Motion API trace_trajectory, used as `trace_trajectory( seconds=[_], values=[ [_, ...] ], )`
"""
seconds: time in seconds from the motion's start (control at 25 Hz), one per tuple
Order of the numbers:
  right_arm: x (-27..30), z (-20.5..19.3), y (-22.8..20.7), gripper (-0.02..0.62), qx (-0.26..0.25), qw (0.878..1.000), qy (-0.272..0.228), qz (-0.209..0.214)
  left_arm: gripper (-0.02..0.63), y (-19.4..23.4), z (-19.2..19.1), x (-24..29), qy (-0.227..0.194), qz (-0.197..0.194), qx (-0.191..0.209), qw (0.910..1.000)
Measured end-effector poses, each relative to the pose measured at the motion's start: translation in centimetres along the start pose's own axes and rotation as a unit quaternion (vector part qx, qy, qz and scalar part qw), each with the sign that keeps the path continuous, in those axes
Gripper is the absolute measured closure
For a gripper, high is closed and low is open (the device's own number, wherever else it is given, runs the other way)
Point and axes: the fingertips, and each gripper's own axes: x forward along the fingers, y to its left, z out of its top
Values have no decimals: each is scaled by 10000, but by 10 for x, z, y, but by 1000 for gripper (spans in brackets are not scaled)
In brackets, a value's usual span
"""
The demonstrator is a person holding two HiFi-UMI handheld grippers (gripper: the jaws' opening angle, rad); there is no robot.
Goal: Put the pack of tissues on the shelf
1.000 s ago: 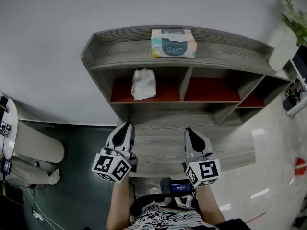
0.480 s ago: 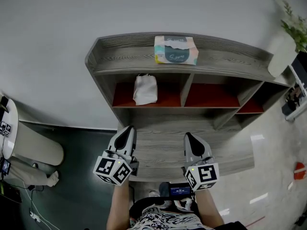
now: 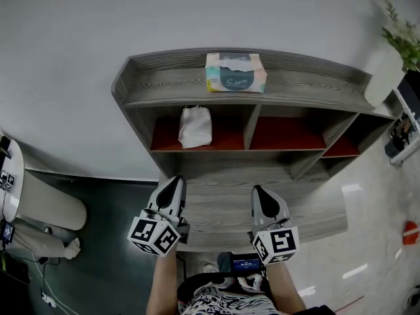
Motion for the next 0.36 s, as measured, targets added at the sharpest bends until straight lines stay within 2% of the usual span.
trace_trajectory(
  seconds=[0.36],
  values=[
    [-4, -1, -6, 591, 10, 10000, -18, -64, 598, 4, -7, 2, 5, 23, -92, 10000]
  ],
)
